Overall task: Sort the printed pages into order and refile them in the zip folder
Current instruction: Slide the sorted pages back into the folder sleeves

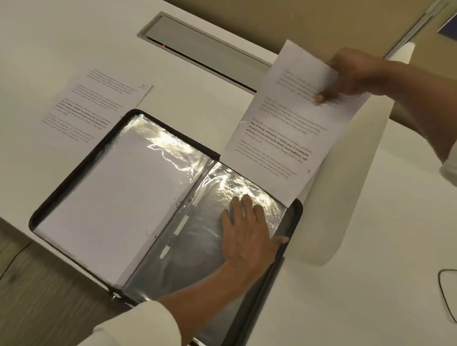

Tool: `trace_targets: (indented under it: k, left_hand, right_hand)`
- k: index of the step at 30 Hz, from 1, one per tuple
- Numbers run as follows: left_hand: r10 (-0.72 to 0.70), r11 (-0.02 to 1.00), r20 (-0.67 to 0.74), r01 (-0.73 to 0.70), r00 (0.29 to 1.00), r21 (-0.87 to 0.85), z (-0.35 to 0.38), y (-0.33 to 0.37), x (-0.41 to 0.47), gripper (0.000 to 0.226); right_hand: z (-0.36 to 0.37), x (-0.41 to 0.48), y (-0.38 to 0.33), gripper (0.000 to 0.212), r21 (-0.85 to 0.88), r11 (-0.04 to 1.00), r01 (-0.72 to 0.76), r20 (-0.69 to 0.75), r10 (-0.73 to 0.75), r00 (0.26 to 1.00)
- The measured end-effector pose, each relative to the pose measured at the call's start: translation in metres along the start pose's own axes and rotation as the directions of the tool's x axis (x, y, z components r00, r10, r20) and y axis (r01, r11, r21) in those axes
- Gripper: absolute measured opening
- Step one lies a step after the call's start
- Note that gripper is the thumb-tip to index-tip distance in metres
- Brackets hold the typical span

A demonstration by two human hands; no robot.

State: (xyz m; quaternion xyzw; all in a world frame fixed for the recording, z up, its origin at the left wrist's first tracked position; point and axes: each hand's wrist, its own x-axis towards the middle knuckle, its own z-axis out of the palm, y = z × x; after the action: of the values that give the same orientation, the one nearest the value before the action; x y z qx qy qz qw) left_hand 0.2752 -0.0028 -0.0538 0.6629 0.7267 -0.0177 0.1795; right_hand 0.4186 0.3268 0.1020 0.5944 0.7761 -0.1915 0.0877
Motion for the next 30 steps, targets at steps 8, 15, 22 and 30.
trace_targets:
  k: [8,15,22,30]
  left_hand:
    - [-0.005,1.000,0.027,0.004,1.000,0.013,0.005,0.004,0.001,0.062]
    - [-0.090,0.967,-0.166,0.046,0.982,-0.250,-0.008,-0.002,0.001,0.008]
    - [-0.334,0.821,-0.053,0.263,0.941,-0.507,-0.028,-0.004,-0.004,0.011]
    - [-0.422,0.753,-0.023,0.336,0.906,-0.566,-0.025,-0.010,0.002,0.019]
  right_hand:
    - [-0.028,0.022,0.007,0.043,0.043,0.999,-0.018,0.025,0.017,1.000]
    - [-0.039,0.025,0.003,0.037,0.020,1.000,-0.023,0.137,0.020,0.990]
    - [-0.036,0.019,-0.004,0.035,0.117,0.992,-0.049,0.208,0.024,0.978]
    - [-0.030,0.023,0.002,0.036,0.218,0.973,-0.079,0.223,0.029,0.974]
